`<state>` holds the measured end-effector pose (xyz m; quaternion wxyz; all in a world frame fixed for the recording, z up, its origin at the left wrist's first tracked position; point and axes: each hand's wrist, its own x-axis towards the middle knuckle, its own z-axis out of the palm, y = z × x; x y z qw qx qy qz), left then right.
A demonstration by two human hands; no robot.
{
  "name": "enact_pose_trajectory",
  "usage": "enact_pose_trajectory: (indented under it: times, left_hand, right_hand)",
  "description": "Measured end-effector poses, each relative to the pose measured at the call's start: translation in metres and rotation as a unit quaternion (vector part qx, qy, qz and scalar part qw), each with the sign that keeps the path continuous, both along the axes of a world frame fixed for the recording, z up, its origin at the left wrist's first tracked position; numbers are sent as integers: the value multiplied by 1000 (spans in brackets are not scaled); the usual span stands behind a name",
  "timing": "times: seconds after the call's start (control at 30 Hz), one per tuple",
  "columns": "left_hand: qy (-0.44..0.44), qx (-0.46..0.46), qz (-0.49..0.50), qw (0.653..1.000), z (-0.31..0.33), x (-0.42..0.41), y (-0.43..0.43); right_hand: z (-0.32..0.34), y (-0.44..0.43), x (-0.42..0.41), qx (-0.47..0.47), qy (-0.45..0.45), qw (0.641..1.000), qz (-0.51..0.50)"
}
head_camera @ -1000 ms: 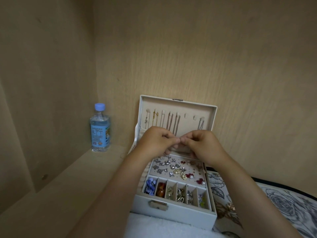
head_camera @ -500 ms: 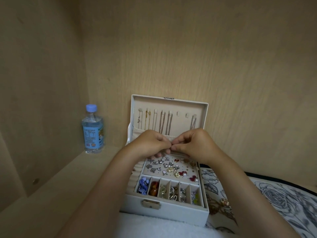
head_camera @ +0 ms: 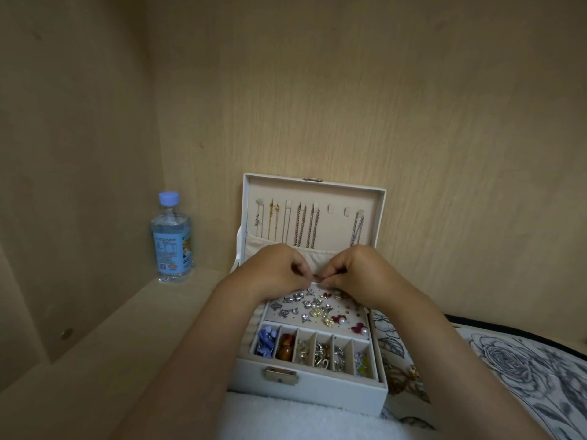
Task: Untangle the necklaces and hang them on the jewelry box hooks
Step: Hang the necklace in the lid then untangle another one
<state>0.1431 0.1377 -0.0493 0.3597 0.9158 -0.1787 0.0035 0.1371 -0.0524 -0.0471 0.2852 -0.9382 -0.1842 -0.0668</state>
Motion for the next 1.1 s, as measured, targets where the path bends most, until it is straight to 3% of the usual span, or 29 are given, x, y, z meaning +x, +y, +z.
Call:
enact_pose_trajectory:
  times: [0.3,0.43,0.6,0.8,0.9,1.1]
  left_hand:
    - [-15,57,5,998,-2,3,0]
    - [-16,67,5,998,-3,4,-1]
    - [-29,84,7,996,-2,3,-2]
    - [-98,78,29,992,10,-9,-18]
    - [-130,70,6,989,14,-26,-49]
    - [-193,135,-108,966,-9,-60,-115]
  right_hand:
    - [1,11,-3,-136,-91,987,-1]
    - [7,10,-4,-203,-59,977,-5]
    - [6,8,-3,-123,-14,992,-11]
    - [25,-20,-17,-2,-25,1000,-15]
    - [31,-55,-37,-39,-30,998,-31]
    - [8,-130,-83,-68,66,994,-59]
